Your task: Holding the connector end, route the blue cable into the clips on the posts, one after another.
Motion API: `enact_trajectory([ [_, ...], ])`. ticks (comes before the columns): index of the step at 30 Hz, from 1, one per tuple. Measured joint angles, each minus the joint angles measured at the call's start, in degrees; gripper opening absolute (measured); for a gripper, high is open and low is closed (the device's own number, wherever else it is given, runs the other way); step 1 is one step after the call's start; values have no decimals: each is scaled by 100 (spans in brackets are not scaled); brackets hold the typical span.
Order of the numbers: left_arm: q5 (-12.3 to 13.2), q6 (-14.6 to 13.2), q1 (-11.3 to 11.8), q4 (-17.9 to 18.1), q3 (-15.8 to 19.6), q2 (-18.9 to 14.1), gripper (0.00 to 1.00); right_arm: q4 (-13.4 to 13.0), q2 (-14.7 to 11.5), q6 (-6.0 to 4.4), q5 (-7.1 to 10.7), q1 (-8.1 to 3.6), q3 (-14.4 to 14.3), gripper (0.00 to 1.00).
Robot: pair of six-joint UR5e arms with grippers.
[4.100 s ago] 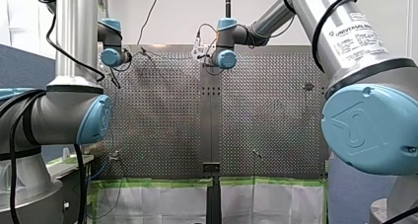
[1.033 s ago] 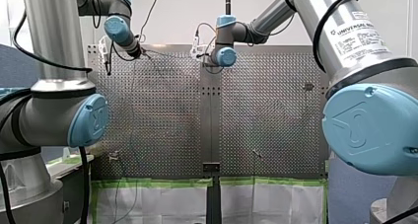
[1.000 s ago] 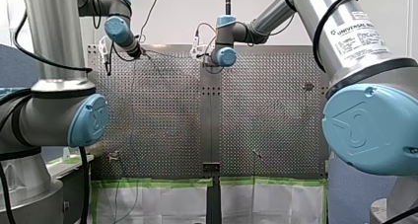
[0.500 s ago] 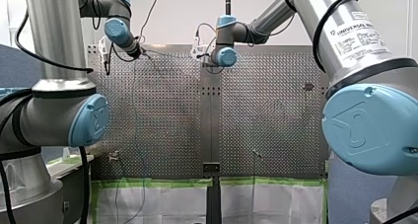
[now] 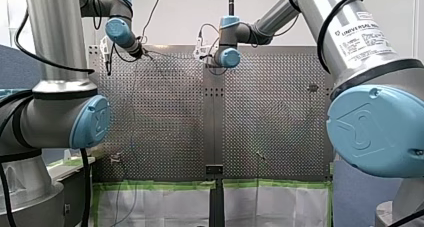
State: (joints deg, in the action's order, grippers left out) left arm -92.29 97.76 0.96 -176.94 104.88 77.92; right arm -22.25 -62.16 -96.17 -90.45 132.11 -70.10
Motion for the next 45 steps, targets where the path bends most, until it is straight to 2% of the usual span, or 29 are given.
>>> enact_trajectory([
  [30, -13, -21, -45, 2, -2, -62, 100, -1, 12, -18, 78, 20, 0, 0],
  [36, 201, -61, -70, 128, -2, -82, 100, 5, 13, -8, 86, 20, 0, 0],
  [45, 675, -20, -121, 371, -3, -143, 100, 9, 14, -8, 88, 14, -1, 0],
])
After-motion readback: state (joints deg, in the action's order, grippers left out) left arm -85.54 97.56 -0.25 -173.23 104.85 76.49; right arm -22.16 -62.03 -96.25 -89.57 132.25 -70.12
